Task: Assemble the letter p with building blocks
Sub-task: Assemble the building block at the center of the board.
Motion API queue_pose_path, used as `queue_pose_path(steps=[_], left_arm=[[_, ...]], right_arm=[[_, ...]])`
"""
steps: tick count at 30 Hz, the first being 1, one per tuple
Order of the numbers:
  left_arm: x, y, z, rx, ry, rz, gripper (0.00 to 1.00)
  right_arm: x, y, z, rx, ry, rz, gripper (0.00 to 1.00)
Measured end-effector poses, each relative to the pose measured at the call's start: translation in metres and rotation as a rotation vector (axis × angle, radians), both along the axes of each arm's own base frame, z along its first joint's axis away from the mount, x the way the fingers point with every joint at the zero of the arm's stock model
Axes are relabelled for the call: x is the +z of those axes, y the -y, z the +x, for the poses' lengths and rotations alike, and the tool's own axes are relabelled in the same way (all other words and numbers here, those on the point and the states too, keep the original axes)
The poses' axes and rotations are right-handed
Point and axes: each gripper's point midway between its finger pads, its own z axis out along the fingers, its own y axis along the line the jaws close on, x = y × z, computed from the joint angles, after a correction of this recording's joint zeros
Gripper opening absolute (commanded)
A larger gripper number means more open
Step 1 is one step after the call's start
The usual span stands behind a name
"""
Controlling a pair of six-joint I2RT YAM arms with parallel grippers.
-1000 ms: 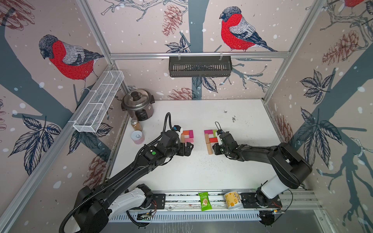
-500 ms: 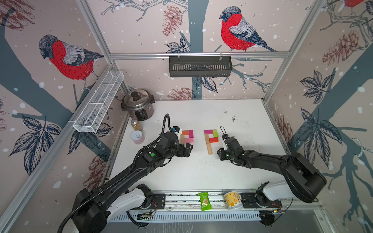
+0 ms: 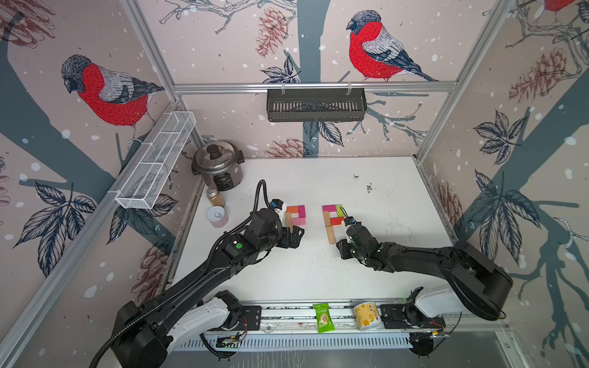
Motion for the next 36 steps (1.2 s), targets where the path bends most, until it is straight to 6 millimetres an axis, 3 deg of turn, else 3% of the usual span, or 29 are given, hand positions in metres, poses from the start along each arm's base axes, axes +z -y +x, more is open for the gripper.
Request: queue_pose_path(steps=[21,26,30,36], left_arm=[[0.0,-0.001,0.001,0.005,0.003,0.003,0.97],[0.0,-0.001,0.0,0.008,0.0,0.0,0.97],[0.005,-0.001,0.0,0.017,0.013,-0.025,0.97],[0.016,-0.005,0.002,0.059,0.067,-0.097,0.97]], right_arm=[[0.001,-0.002,0.0,0.0,0.011,-0.03,0.3],[0.007,0.004,-0.005,-0.002,0.005,-0.033,0.37],[0.036,0.004,0.004,-0.02,0.047,0.024,0.58],[0.119,0.021,0.041,-0.107,0.199,0.155,0.84]])
